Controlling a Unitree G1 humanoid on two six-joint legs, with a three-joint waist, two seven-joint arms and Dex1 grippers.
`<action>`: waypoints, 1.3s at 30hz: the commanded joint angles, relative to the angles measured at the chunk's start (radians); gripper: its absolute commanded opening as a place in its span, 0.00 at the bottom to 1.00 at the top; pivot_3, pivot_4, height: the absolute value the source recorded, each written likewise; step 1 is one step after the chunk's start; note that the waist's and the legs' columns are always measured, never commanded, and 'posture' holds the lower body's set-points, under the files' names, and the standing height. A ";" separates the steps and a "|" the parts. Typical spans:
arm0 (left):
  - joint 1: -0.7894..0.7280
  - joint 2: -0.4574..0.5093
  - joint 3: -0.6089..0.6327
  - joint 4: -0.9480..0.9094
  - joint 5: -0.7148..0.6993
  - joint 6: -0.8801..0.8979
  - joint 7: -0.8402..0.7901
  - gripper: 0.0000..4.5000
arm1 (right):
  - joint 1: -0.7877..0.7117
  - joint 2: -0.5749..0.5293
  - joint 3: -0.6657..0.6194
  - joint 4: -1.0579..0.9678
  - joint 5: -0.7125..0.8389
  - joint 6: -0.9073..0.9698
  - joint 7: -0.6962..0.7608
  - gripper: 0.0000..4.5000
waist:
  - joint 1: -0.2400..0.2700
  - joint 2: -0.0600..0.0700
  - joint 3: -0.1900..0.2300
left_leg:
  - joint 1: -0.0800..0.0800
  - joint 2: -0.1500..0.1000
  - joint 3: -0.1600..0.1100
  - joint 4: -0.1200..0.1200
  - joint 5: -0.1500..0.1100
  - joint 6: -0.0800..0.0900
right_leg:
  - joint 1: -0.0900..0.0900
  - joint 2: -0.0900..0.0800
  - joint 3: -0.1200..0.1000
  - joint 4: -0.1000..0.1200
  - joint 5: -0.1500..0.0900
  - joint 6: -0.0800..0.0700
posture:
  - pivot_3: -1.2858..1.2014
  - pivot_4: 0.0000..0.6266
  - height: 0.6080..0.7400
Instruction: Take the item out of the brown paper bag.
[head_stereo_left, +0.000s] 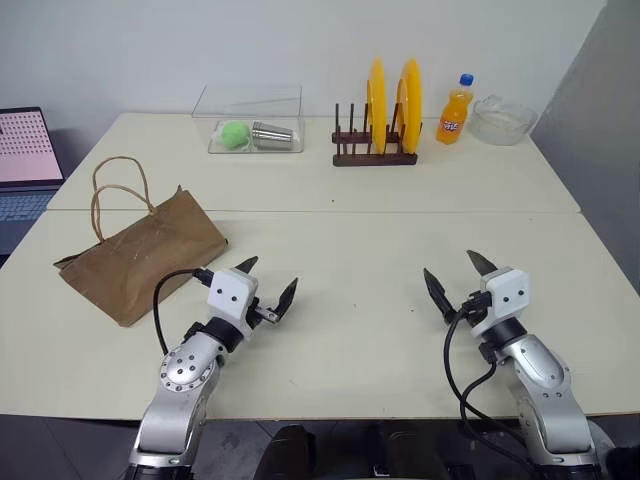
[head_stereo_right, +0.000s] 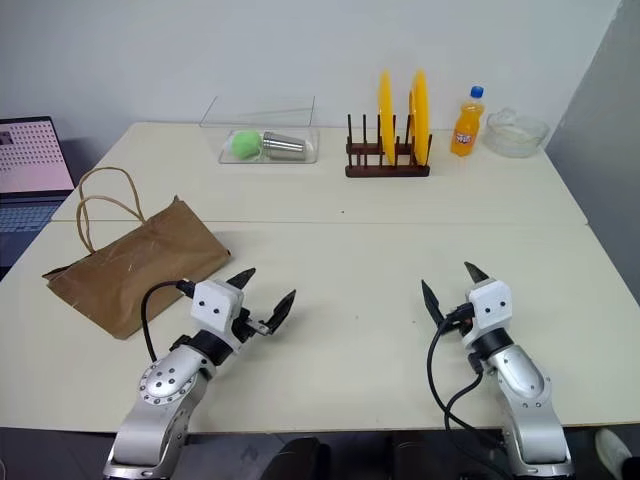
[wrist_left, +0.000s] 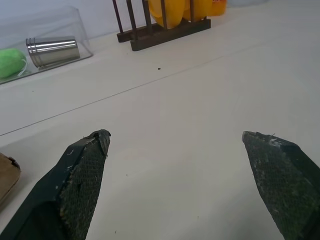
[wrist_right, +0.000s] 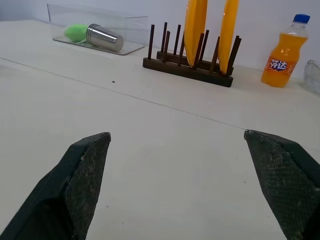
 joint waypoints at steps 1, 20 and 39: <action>-0.011 -0.006 0.017 -0.022 -0.027 -0.034 -0.012 1.00 | 0.002 0.001 -0.013 -0.024 0.006 -0.027 -0.004 1.00 | 0.000 0.000 0.000 | 0.000 0.000 0.000 0.000 0.000 0.000 | 0.000 0.000 0.000 0.000 0.000 0.000 | 0.52 0.24 1.00; -0.017 0.004 0.011 -0.029 0.001 0.019 -0.002 1.00 | -0.010 -0.026 0.023 -0.017 -0.017 -0.045 0.033 1.00 | 0.000 0.000 0.000 | 0.000 0.000 0.000 0.000 0.000 0.000 | 0.000 0.000 0.000 0.000 0.000 0.000 | 0.52 0.24 1.00; 0.100 0.150 0.320 -0.269 -0.293 0.227 -0.075 1.00 | -0.372 -0.179 0.165 -0.045 0.329 0.203 0.507 1.00 | -0.003 0.001 0.002 | 0.000 0.000 -0.001 0.000 0.000 0.000 | 0.000 0.000 -0.001 0.000 0.000 0.000 | 0.52 0.24 1.00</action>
